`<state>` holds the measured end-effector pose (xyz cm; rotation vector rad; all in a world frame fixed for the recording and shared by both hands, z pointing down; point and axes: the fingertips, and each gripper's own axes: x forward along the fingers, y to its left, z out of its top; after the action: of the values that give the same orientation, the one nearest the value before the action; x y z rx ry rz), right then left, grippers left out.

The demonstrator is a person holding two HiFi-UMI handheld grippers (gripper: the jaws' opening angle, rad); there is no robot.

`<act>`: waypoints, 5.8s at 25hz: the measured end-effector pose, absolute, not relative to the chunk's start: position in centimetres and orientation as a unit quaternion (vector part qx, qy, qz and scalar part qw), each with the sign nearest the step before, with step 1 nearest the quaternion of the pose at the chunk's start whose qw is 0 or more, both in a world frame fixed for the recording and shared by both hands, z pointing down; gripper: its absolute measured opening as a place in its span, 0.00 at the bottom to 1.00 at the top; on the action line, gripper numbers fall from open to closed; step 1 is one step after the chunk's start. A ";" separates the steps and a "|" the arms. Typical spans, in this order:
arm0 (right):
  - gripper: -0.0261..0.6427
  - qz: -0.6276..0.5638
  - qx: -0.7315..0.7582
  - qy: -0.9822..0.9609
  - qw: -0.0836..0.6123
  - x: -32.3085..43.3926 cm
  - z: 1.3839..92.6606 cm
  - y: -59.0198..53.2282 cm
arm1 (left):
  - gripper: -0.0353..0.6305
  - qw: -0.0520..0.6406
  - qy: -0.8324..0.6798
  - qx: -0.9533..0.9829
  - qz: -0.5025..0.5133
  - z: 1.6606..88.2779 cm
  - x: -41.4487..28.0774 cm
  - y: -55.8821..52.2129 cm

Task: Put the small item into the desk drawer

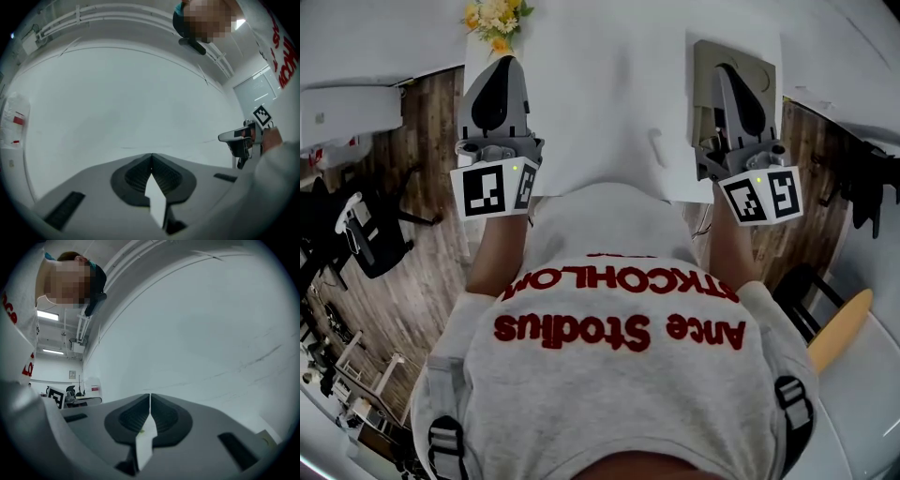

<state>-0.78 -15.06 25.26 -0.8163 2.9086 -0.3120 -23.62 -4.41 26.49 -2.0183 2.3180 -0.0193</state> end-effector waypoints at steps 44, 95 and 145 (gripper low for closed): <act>0.21 -0.212 -0.277 0.900 -0.263 3.0 51.6 -7.6 | 0.06 -0.143 0.716 -0.679 -0.078 43.6 -20.1 -2.8; 0.25 0.000 -0.318 0.947 -0.049 -4.7 28.9 -12.9 | 0.06 0.027 0.760 -0.649 0.024 28.4 -26.4 -2.7; 0.25 -0.080 -0.494 0.863 -0.070 14.6 33.8 -15.1 | 0.06 -0.030 0.592 -0.805 -0.011 33.4 -6.8 -14.1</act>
<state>14.58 -15.08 33.78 -1.6251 2.8391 -0.2620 -6.75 -14.14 33.41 -2.5804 1.8960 -0.0361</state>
